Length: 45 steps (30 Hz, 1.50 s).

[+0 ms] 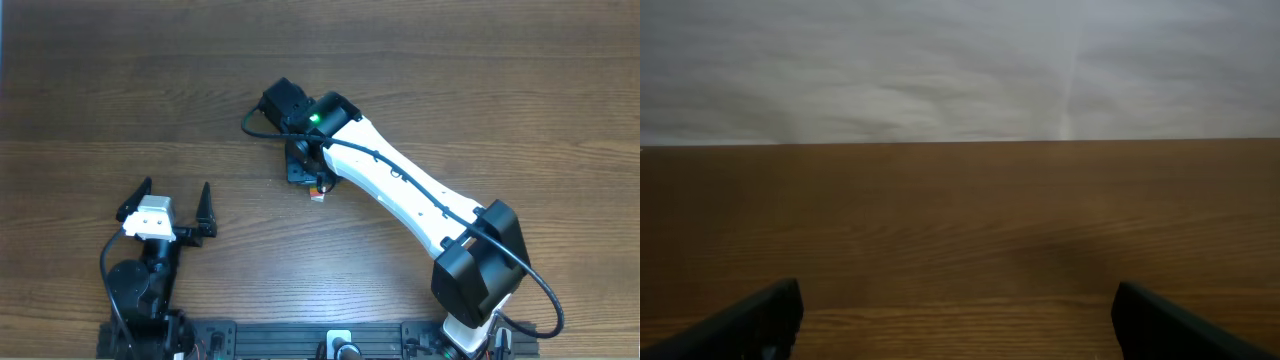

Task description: Stack Cubes

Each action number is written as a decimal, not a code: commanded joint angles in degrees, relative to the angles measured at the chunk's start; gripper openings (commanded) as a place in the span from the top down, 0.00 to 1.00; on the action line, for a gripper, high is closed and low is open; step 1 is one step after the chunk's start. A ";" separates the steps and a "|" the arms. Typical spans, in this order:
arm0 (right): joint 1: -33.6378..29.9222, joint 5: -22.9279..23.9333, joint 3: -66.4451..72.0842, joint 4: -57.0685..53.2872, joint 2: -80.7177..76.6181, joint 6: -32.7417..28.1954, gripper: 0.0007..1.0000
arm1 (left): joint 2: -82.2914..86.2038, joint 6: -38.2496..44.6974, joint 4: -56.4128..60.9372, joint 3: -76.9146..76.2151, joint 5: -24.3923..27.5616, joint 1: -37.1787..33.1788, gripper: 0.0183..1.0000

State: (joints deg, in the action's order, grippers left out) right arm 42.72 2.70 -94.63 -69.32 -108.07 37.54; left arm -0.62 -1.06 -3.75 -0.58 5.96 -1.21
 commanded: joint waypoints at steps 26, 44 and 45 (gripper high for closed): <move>0.83 1.53 -1.16 0.35 -0.81 0.57 0.99 | 0.46 0.83 -0.17 0.24 -0.24 -0.20 0.00; 0.85 2.14 -0.46 0.61 -0.83 0.57 0.99 | 0.46 0.83 -0.17 0.24 -0.24 -0.20 0.00; 0.83 2.23 -0.37 0.68 -0.83 0.57 0.99 | 0.46 0.83 -0.17 0.24 -0.24 -0.20 0.00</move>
State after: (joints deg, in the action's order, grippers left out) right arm 43.13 3.55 -94.63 -68.88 -108.07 37.50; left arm -0.62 -1.06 -3.75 -0.58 5.96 -1.21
